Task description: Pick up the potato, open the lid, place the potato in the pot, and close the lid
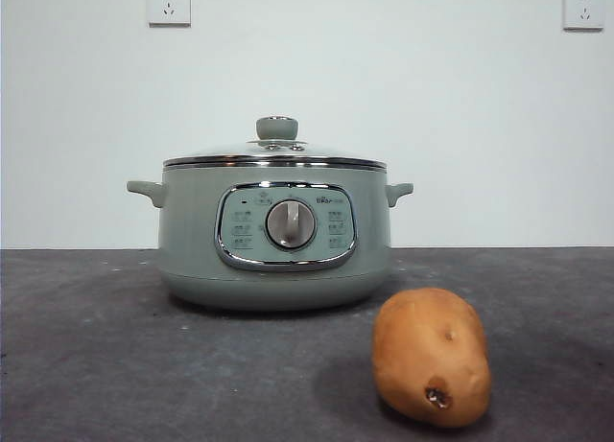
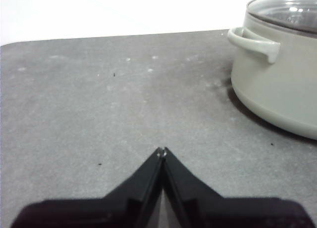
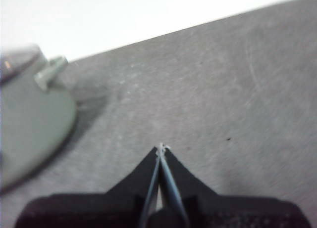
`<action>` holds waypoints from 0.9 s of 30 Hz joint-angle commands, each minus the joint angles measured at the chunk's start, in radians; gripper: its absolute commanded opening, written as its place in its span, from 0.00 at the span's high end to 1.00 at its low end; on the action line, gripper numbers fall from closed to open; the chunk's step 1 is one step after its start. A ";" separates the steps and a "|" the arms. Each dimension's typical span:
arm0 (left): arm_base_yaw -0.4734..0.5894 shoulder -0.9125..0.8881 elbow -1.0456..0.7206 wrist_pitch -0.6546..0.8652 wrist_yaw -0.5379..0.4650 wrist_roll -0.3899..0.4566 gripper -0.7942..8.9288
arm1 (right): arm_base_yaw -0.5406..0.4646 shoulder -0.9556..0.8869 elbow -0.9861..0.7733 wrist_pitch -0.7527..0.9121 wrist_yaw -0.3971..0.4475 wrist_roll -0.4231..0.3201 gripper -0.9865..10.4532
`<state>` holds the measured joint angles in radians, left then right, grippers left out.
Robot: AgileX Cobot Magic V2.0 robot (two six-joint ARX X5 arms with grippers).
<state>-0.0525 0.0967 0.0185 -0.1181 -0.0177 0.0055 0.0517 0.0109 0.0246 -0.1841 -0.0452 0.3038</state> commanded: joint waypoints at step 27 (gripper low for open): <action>0.000 0.624 0.599 -0.135 0.697 -0.162 0.92 | 0.003 0.724 0.774 -0.640 -0.377 0.238 0.81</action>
<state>-0.0532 0.7097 0.6102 -0.2489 0.6701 -0.1379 0.0521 0.7147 0.7856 -0.8135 -0.4141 0.5697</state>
